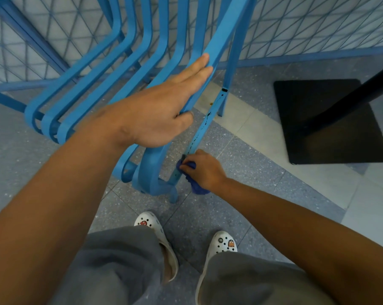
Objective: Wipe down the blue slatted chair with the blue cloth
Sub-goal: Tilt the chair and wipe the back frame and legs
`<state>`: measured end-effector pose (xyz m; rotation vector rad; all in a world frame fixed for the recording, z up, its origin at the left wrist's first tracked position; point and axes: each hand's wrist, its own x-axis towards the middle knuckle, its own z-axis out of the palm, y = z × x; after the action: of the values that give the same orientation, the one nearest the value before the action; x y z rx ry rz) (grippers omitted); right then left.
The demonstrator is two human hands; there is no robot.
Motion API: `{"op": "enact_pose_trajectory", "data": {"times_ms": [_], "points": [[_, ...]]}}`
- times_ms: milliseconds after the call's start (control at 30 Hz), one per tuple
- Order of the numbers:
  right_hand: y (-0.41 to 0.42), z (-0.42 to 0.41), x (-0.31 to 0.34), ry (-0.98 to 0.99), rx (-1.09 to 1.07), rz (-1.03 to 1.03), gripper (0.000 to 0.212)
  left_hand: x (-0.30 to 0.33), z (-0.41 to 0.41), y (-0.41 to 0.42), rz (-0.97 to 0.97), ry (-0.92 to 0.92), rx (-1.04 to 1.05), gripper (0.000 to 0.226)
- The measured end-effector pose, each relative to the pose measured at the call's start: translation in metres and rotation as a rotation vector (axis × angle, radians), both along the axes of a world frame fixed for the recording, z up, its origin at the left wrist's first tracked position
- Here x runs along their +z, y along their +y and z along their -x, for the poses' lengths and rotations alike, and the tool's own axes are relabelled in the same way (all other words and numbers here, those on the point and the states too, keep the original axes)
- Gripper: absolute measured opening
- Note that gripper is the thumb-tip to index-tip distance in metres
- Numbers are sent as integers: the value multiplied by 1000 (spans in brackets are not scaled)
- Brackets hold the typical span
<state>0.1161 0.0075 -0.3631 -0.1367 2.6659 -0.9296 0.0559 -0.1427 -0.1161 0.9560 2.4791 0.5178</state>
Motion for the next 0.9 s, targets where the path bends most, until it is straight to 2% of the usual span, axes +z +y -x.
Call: {"op": "enact_pose_trajectory", "data": {"times_ms": [100,267,467,600,800,900], "points": [[-7,-7,0,-29,83,-5,25,1,-1,0,-5,-10,4,81],[-6,6,5,14,-2,-43,26,2,-3,1,-16,-16,10,80],[-13,-8,3,-11,176,-69,25,2,-4,1,-12,-6,14,80],[-1,7,2,9,20,-44,26,0,-5,2,-17,0,16,80],[-17,-21,0,-26,115,-13,29,-1,-4,1,-18,1,18,81],[-15,-6,-1,-38,14,6,26,-2,-5,1,-18,2,31,81]]}}
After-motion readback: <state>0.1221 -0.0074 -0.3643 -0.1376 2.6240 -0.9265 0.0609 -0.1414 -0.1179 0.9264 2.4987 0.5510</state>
